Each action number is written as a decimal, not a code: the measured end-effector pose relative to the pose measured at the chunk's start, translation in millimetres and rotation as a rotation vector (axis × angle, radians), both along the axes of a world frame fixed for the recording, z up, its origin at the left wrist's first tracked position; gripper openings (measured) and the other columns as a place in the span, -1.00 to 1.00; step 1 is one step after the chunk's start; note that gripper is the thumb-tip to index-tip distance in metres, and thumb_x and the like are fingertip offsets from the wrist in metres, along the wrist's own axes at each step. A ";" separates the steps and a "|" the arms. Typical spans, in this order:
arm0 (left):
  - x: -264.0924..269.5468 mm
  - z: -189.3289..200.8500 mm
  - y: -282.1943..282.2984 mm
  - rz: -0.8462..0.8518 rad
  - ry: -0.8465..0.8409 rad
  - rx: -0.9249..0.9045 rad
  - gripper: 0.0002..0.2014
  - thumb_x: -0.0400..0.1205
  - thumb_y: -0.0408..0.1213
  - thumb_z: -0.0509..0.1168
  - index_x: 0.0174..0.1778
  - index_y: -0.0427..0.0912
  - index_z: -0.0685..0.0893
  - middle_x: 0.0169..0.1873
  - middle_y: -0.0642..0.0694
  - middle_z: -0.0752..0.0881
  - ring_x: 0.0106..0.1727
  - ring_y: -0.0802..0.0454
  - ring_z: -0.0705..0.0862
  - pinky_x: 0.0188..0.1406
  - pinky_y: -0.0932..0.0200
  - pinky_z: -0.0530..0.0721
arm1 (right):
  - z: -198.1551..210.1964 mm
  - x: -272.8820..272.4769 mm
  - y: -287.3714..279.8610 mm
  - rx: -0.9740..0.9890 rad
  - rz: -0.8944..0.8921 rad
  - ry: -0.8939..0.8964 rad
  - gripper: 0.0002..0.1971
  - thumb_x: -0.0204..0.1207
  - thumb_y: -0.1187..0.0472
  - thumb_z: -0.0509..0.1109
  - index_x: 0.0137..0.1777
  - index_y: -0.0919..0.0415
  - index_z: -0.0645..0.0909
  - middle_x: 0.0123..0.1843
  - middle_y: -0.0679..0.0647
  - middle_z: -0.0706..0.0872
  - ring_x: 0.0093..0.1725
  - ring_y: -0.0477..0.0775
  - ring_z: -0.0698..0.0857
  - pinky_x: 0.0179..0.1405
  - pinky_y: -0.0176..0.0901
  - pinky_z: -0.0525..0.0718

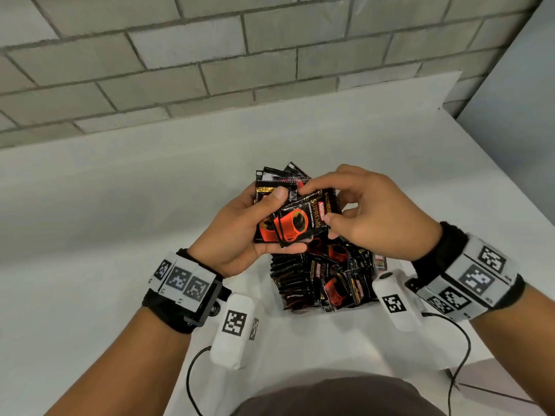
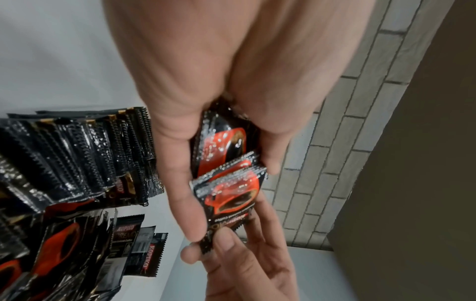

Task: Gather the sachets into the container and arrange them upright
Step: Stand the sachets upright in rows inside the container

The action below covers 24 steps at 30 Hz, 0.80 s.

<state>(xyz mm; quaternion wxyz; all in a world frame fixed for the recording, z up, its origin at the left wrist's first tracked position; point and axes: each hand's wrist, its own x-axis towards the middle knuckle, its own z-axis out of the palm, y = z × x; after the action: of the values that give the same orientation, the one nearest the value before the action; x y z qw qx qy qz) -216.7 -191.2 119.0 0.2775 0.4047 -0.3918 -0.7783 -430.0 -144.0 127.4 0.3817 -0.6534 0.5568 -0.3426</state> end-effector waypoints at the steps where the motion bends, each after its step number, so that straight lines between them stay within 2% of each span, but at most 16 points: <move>1: -0.3 -0.3 0.5 0.006 0.002 -0.004 -0.53 0.60 -0.10 0.36 0.44 -0.14 0.57 0.20 -0.30 0.82 0.03 -0.41 0.85 -0.16 -0.19 0.88 | -1.0 0.8 0.5 -0.002 -0.006 0.002 -0.50 0.43 0.33 0.45 0.24 -0.29 0.71 0.06 -0.16 0.63 -0.07 0.19 0.75 -0.08 0.20 0.83; 3: -0.8 -0.8 1.0 0.011 0.005 -0.011 -0.52 0.60 -0.10 0.36 0.44 -0.14 0.57 0.20 -0.27 0.82 0.05 -0.40 0.85 -0.15 -0.19 0.88 | -2.8 2.8 1.8 0.011 -0.021 -0.040 -0.55 0.49 0.32 0.48 0.26 -0.23 0.70 0.16 -0.17 0.71 -0.04 0.16 0.81 -0.09 0.19 0.83; 5: -0.8 -1.6 1.1 0.014 0.000 -0.016 -0.52 0.61 -0.10 0.35 0.45 -0.15 0.56 0.23 -0.26 0.81 0.08 -0.37 0.85 -0.16 -0.19 0.87 | -4.3 4.6 2.5 0.040 -0.026 -0.069 -0.59 0.57 0.33 0.46 0.27 -0.19 0.70 0.20 -0.07 0.78 -0.06 0.16 0.86 -0.10 0.17 0.85; 7: -0.5 -2.9 0.9 0.014 -0.010 -0.023 -0.53 0.64 -0.11 0.34 0.47 -0.15 0.56 0.25 -0.25 0.80 0.10 -0.37 0.85 -0.15 -0.23 0.87 | -3.4 4.9 2.2 0.068 -0.031 -0.057 -0.62 0.59 0.33 0.46 0.25 -0.17 0.71 0.15 -0.04 0.82 -0.11 0.16 0.87 -0.10 0.17 0.86; 11: 2.7 -7.2 -2.0 0.052 -0.037 -0.085 -0.65 0.75 -0.19 0.28 0.46 -0.11 0.56 0.26 -0.18 0.81 0.13 -0.33 0.85 -0.15 -0.33 0.85 | 4.1 -3.3 -1.4 0.127 -0.093 -0.053 -0.65 0.57 0.37 0.49 0.17 -0.11 0.77 0.04 -0.03 0.86 -0.34 0.16 0.86 -0.07 0.18 0.84; 14: 12.3 -11.2 -8.0 0.119 -0.057 -0.118 -0.66 0.77 -0.22 0.26 0.48 -0.09 0.56 0.28 -0.19 0.80 0.15 -0.33 0.84 -0.16 -0.33 0.85 | 10.2 -15.1 -3.0 0.102 -0.148 -0.017 -0.65 0.55 0.38 0.51 0.14 -0.12 0.79 0.08 -0.05 0.84 -0.39 0.17 0.84 -0.14 0.00 0.85; 16: 21.1 -12.7 -12.4 0.170 -0.067 -0.125 -0.65 0.76 -0.20 0.28 0.48 -0.09 0.56 0.30 -0.20 0.78 0.16 -0.34 0.83 -0.14 -0.32 0.84 | 10.3 -27.3 -7.9 0.041 -0.201 0.042 -0.62 0.53 0.37 0.53 0.15 -0.17 0.78 0.08 -0.08 0.83 -0.30 0.11 0.86 -0.13 -0.08 0.85; 18: 28.9 -12.9 -15.9 0.212 -0.076 -0.134 -0.66 0.75 -0.19 0.29 0.45 -0.08 0.58 0.27 -0.17 0.80 0.16 -0.33 0.84 -0.16 -0.29 0.85 | 7.3 -39.4 -15.9 0.003 -0.231 0.151 -0.57 0.50 0.33 0.57 0.21 -0.23 0.74 0.10 -0.05 0.81 -0.16 -0.06 0.85 -0.15 -0.45 0.75; 19: 31.7 -12.6 -17.1 0.224 -0.076 -0.136 -0.68 0.75 -0.19 0.28 0.44 -0.07 0.60 0.25 -0.14 0.81 0.15 -0.33 0.84 -0.18 -0.27 0.85 | 5.9 -42.2 -19.6 0.012 -0.229 0.210 -0.56 0.47 0.30 0.59 0.23 -0.23 0.72 0.09 -0.03 0.80 -0.10 -0.08 0.83 -0.15 -0.53 0.69; 22: 35.4 -12.0 -18.2 0.229 -0.076 -0.138 -0.70 0.76 -0.18 0.27 0.42 -0.07 0.61 0.22 -0.14 0.82 0.12 -0.34 0.85 -0.22 -0.22 0.86 | -2.1 -36.4 -26.6 0.056 -0.127 0.395 -0.70 0.45 0.23 0.59 0.12 -0.13 0.76 -0.07 -0.12 0.82 -0.08 -0.04 0.80 -0.03 -0.26 0.71; 24: 35.6 -12.7 -17.6 0.223 -0.080 -0.134 -0.69 0.76 -0.18 0.27 0.43 -0.08 0.60 0.24 -0.16 0.82 0.12 -0.34 0.85 -0.21 -0.22 0.86 | -9.8 -26.2 -29.3 0.081 -0.017 0.506 -0.80 0.48 0.22 0.53 0.06 -0.05 0.79 -0.12 -0.11 0.83 -0.12 -0.06 0.78 -0.10 -0.29 0.69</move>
<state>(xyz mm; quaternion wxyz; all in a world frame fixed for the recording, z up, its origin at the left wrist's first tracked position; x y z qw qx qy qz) -181.1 -208.8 106.4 0.3729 0.4569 -0.4061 -0.6980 -456.1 -173.3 117.6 0.2533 -0.6976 0.6535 -0.1488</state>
